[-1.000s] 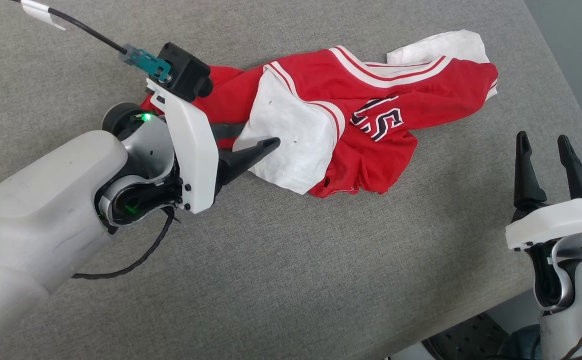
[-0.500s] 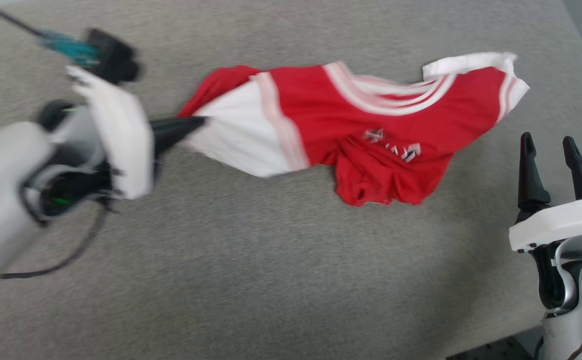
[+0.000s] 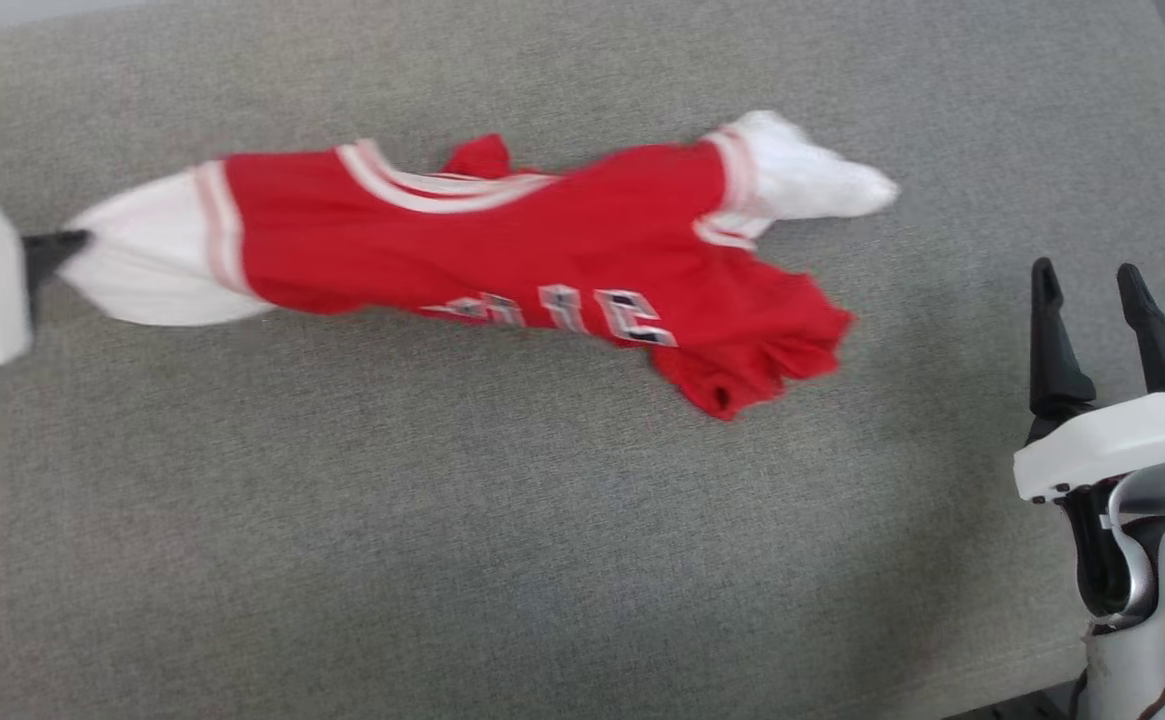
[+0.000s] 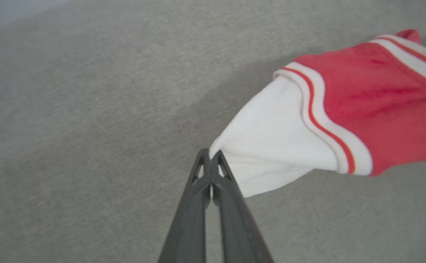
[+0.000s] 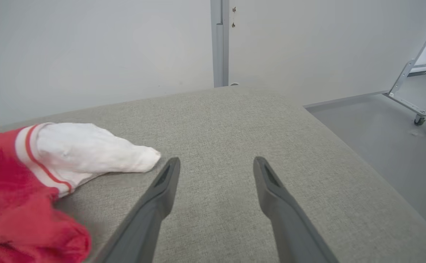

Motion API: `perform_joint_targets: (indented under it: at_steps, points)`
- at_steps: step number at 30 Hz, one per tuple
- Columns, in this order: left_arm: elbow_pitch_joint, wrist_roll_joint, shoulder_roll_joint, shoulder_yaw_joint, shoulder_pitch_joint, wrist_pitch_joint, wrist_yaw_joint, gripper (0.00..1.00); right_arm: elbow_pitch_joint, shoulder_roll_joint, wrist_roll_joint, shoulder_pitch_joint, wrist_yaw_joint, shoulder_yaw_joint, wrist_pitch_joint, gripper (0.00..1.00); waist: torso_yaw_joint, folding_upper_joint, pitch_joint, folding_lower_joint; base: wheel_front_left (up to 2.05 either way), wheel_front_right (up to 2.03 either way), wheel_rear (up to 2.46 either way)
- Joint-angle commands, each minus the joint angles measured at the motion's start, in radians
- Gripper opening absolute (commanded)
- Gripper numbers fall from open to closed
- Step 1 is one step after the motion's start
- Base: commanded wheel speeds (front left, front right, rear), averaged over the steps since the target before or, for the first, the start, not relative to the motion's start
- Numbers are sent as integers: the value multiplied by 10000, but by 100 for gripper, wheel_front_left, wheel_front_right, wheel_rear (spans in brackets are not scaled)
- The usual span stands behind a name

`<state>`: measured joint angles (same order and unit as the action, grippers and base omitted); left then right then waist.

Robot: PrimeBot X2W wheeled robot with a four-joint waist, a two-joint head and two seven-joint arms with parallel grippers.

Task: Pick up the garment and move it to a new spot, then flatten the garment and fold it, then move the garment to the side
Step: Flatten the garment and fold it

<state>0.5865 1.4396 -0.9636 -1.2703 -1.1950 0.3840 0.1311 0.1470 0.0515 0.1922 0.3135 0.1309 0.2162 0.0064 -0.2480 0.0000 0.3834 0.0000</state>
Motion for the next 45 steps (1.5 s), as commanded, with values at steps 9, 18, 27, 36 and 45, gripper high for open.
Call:
perform_joint_targets:
  at_steps: [9,18,27,36,45]
  points:
    - [2360,-656,437,-7,-57,-419,-234,0,-297,-1,-32,-339,-3,80,184,100,-237,0,-47,0,0,0,0]
    - [3223,-905,1204,-31,264,-992,-28,89,-561,0,-133,-394,-3,-6,427,100,-156,0,-109,0,0,0,0]
    - [2854,-1007,1554,257,472,-3328,-1,100,-704,233,-259,-419,-3,-164,881,100,570,0,-458,0,0,0,0]
    - [2293,-850,2474,918,1882,-6319,-270,100,-653,910,-175,-174,-3,-618,1835,100,1578,0,-909,0,0,0,0]
    - [-1230,-5247,3943,6120,5387,-6485,-2072,100,-494,2580,488,640,-5,-1328,3542,100,2867,0,-1057,0,0,0,0]
